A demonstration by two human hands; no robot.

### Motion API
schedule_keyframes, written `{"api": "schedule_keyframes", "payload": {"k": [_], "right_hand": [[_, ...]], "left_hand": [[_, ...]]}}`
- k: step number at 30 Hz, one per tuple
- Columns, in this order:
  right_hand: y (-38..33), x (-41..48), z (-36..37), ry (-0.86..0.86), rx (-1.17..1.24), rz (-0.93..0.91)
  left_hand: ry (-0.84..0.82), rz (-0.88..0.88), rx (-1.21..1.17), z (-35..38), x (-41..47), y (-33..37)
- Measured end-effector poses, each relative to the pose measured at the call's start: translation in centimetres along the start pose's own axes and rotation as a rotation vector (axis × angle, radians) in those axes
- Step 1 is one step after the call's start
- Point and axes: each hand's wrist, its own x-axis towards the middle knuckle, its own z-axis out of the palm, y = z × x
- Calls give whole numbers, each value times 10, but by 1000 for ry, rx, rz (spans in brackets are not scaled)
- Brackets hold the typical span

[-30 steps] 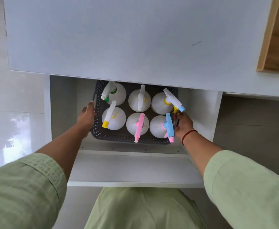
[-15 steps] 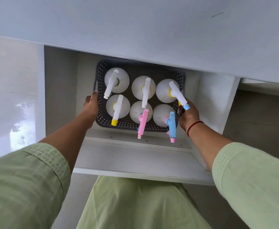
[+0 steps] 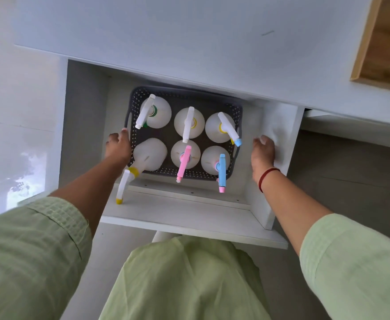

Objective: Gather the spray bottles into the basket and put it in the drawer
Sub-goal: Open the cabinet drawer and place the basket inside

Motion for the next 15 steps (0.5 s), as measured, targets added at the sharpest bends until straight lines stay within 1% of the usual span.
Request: {"api": "schedule_keyframes", "payload": {"k": [2,4,6,8,10,12,15], "right_hand": [[5,-18,-18,11,-161,-204],[10,-34,-37,-50,-240,-319],[16,-49,-53,-126,-343,-399],[25,-60,-64,-155,-415,-446],[38,-66,-70,-145,-418,-433],[50,-70,-71,-110,-403,-427],[62,-67,-64,-72,-423,-455]], "left_hand": [[36,66,63,-9,-15,2],[37,131,158,-17,-29,0],[-42,182,313,-25,-41,-7],[-141,208,518,-30,-48,-19],[-194,215,663,-29,-51,-33],[-174,212,741,-25,-48,-46],[-81,224,801,-18,-39,-52]]}}
